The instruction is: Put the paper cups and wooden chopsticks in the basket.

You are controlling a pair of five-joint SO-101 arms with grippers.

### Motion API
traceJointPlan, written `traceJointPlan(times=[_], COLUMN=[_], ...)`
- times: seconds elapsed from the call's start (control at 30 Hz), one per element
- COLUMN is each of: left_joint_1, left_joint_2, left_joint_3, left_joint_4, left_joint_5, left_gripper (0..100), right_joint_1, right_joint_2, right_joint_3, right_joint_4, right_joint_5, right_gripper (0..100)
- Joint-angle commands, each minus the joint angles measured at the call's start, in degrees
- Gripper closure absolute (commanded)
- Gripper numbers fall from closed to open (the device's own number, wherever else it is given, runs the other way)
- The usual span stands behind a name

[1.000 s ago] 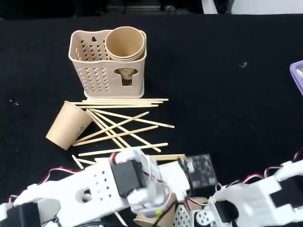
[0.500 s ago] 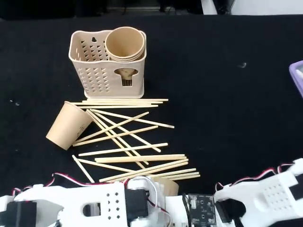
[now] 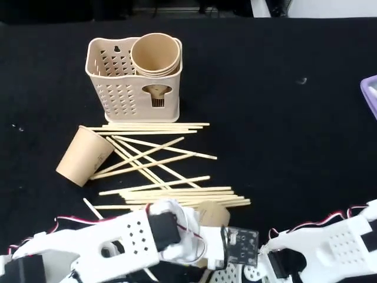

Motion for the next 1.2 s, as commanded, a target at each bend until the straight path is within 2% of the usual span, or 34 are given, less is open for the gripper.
traceJointPlan(times=[0.0,0.3,0.37,0.53,0.67,0.83,0.9,1.0,1.1,1.17], left_joint_1=[-1.89,-3.12,-4.44,-9.98,-19.21,-38.99,-46.29,-54.73,-59.82,-60.44], left_joint_2=[0.0,-0.18,-1.67,-9.14,-14.33,-17.67,-18.2,-18.2,-17.67,-17.41], left_joint_3=[-4.53,-12.18,-14.55,-22.02,-29.14,-38.02,-41.71,-46.02,-47.08,-45.85], left_joint_4=[1.93,4.04,5.19,10.55,16.62,17.49,15.12,9.05,1.85,-3.52], left_joint_5=[0.7,1.67,1.67,1.67,1.32,1.58,3.08,9.23,13.63,15.47], left_gripper=[92,94,97,97,97,97,97,97,97,97], right_joint_1=[1.05,1.14,1.14,0.62,-0.44,-7.12,-11.43,-17.41,-23.65,-27.6], right_joint_2=[-0.31,-0.22,-0.22,-0.31,-0.66,-0.75,-0.84,-1.89,-4.97,-8.66], right_joint_3=[-2.51,-2.42,-2.42,0.4,2.51,5.85,7.69,10.42,14.64,18.24], right_joint_4=[0.35,0.35,0.44,0.35,0.44,2.99,3.08,3.08,3.08,3.08], right_joint_5=[0.62,0.62,0.62,0.62,0.62,0.62,0.53,0.62,0.62,0.62], right_gripper=[73.0,73.0,73.0,73.0,73.1,75.0,82.2,94.3,92.9,92.9])
